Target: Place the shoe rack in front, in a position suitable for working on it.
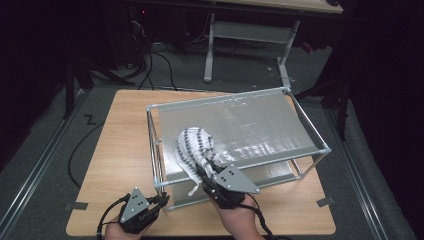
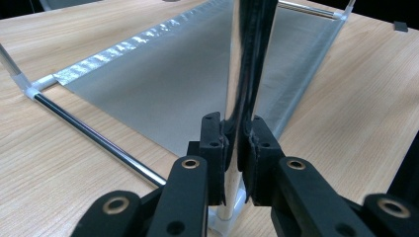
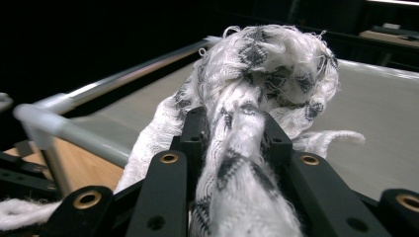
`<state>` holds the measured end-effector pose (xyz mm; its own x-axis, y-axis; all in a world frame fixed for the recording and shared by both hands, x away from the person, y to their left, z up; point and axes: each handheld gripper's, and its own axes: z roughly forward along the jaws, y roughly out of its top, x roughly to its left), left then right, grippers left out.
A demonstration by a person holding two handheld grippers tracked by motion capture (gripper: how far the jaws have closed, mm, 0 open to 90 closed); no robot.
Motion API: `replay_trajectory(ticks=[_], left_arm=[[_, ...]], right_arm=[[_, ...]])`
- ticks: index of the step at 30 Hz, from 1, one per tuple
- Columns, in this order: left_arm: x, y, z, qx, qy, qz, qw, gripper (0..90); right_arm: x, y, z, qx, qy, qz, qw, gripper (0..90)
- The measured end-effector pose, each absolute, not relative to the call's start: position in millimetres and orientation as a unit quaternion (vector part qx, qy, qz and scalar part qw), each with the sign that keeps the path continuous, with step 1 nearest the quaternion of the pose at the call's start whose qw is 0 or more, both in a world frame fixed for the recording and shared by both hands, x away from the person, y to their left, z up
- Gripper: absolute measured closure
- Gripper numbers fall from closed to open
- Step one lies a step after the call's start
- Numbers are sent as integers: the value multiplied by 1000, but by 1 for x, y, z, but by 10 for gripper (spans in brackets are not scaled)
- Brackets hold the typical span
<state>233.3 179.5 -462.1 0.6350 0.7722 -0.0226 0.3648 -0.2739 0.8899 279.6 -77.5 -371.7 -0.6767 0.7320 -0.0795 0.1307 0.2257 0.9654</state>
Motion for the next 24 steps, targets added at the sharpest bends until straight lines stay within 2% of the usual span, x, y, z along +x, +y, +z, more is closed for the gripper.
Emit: replay_trajectory(ticks=[13, 19, 24], left_arm=[[233, 179, -462, 770, 368, 214, 476, 807], [233, 179, -462, 770, 367, 215, 475, 807], [233, 179, -462, 770, 368, 215, 475, 807]], right_arm=[[265, -37, -370, 253, 747, 567, 236, 713], [265, -40, -370, 254, 748, 560, 250, 718], [273, -60, -370, 272, 744, 545, 273, 721]])
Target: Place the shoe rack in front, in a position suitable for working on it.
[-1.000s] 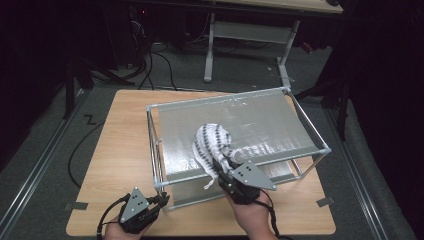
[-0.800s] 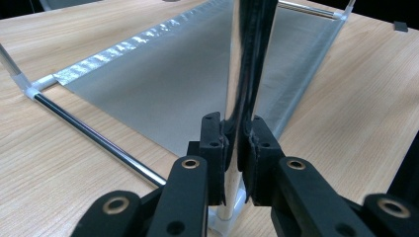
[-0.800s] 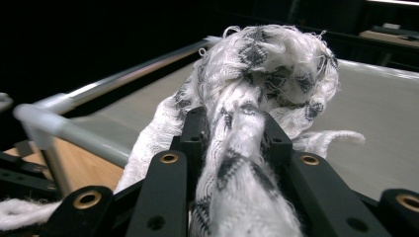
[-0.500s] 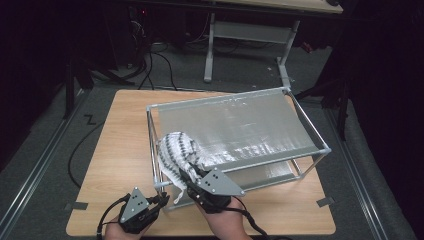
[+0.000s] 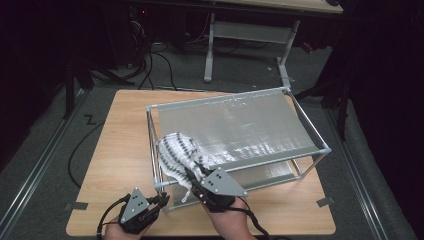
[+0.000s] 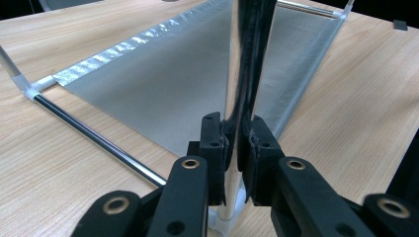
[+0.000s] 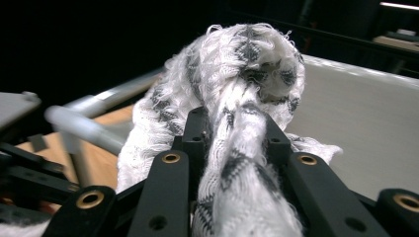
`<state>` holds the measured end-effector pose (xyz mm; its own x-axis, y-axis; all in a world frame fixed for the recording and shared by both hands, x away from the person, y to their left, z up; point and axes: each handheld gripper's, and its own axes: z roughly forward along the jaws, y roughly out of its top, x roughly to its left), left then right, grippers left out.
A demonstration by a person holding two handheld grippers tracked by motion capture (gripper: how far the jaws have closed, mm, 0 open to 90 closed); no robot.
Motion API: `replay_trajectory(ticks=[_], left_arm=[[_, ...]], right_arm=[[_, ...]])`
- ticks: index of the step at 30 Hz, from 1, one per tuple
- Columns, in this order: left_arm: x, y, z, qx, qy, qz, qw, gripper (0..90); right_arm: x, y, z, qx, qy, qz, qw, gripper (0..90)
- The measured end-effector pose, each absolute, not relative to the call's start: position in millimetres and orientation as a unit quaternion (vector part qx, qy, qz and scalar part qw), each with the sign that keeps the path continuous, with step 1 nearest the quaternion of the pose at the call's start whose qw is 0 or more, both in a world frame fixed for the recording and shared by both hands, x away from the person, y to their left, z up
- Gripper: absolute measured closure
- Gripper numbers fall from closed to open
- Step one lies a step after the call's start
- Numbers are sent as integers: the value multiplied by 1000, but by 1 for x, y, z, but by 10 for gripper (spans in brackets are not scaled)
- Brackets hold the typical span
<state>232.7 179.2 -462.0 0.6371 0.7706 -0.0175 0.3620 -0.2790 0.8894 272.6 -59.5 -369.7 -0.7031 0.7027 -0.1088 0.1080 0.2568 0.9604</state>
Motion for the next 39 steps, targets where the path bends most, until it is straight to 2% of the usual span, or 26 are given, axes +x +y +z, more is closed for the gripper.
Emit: replay_trajectory(ticks=[2, 19, 39], left_arm=[[233, 179, -462, 770, 368, 215, 475, 807], [232, 178, -462, 766, 374, 215, 476, 807], [232, 178, -462, 766, 376, 215, 475, 807]], right_arm=[[274, -64, -370, 276, 744, 543, 275, 721], [309, -185, -371, 381, 691, 508, 346, 723], [334, -280, -370, 466, 630, 471, 405, 724]])
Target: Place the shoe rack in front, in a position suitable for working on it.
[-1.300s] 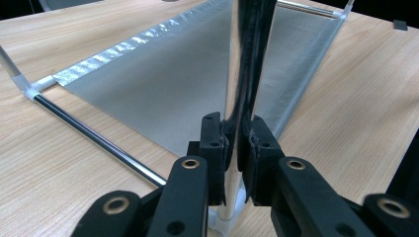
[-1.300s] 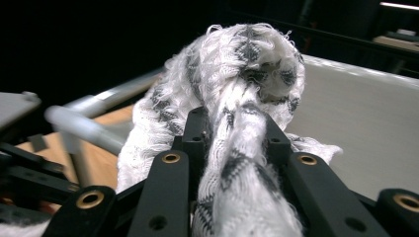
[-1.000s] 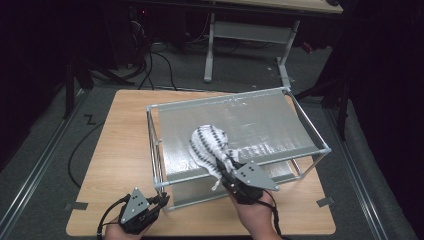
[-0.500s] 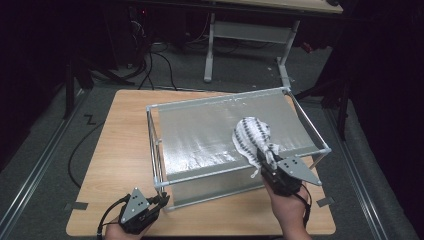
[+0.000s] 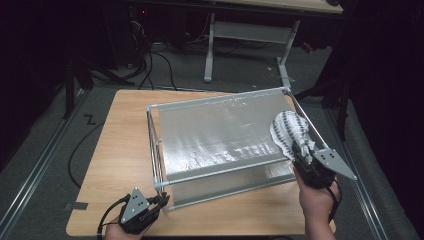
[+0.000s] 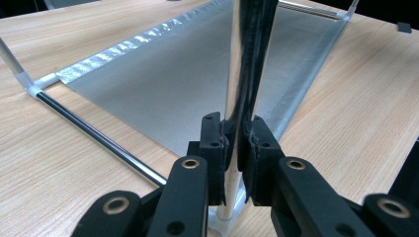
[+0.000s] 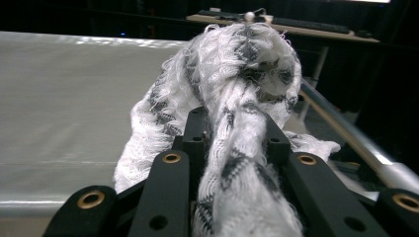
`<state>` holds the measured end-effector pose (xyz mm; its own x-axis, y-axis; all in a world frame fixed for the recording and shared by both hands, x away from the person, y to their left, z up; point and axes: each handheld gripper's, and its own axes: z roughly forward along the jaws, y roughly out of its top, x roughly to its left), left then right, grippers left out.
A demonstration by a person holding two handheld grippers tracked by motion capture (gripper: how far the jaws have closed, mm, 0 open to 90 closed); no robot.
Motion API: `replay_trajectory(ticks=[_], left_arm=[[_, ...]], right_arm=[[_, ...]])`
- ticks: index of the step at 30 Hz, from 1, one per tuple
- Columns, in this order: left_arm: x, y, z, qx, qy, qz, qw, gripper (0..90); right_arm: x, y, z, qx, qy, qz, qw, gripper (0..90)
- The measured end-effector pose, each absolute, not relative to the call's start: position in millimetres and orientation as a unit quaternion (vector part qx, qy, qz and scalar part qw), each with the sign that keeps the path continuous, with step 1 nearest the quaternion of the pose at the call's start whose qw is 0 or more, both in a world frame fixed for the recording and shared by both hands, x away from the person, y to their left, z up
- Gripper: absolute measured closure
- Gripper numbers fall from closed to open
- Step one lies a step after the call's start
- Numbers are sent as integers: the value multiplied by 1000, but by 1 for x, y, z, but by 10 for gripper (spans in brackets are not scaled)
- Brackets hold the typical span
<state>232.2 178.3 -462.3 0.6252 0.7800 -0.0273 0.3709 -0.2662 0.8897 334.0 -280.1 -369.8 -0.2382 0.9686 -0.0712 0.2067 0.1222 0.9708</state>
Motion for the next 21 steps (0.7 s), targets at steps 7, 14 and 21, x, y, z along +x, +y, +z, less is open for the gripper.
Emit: replay_trajectory(ticks=[7, 14, 21], left_arm=[[233, 179, -463, 766, 375, 214, 477, 807], [233, 179, -463, 765, 375, 216, 477, 807], [233, 179, -462, 766, 375, 215, 476, 807]], right_arm=[[337, -299, -369, 481, 617, 463, 417, 723], [340, -312, -367, 494, 607, 456, 424, 714], [339, -310, -362, 483, 601, 471, 428, 528]])
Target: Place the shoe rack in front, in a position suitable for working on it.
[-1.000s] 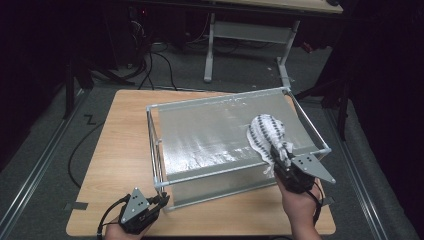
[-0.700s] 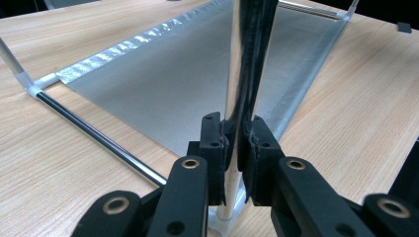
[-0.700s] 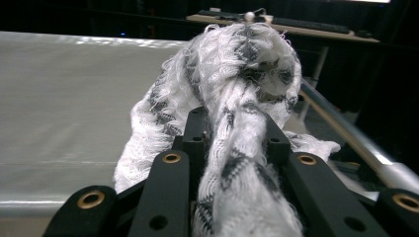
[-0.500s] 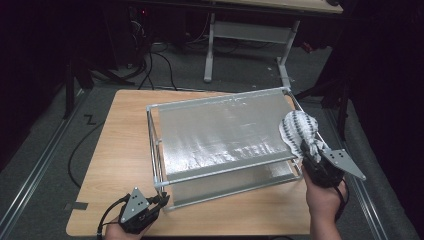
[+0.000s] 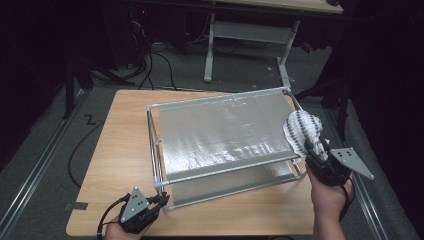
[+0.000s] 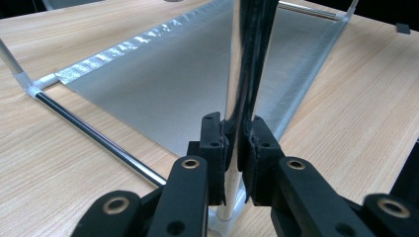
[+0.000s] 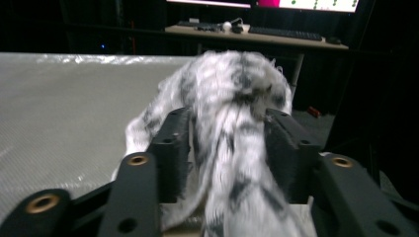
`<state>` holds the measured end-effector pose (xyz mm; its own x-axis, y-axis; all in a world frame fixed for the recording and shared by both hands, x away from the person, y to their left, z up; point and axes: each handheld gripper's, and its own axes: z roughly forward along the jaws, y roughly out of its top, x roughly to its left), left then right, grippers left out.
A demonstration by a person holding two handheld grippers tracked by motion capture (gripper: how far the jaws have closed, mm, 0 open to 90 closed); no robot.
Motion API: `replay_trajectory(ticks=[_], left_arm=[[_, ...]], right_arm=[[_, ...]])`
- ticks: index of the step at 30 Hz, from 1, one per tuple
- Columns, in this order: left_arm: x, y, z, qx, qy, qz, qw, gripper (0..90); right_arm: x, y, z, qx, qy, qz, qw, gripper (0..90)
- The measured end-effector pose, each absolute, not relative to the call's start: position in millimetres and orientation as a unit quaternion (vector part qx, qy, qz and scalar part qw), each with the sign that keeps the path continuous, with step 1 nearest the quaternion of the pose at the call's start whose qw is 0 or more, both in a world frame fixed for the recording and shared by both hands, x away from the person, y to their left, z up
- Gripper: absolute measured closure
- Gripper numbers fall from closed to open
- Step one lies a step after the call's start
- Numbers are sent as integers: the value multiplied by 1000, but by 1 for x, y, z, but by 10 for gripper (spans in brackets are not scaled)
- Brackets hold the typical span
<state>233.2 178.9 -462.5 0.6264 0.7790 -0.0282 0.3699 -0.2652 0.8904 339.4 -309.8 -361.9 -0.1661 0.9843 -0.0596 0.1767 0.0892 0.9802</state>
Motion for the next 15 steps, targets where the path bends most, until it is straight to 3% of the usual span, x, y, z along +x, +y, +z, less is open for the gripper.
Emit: replay_trajectory(ticks=[4, 10, 15], left_arm=[[233, 179, -462, 766, 375, 215, 476, 807], [233, 179, -463, 766, 374, 218, 476, 808], [233, 179, -463, 764, 374, 218, 478, 808]], right_arm=[[343, -311, -360, 484, 591, 484, 427, 514], [352, -314, -371, 500, 601, 471, 409, 668], [353, -316, -372, 507, 595, 470, 410, 692]])
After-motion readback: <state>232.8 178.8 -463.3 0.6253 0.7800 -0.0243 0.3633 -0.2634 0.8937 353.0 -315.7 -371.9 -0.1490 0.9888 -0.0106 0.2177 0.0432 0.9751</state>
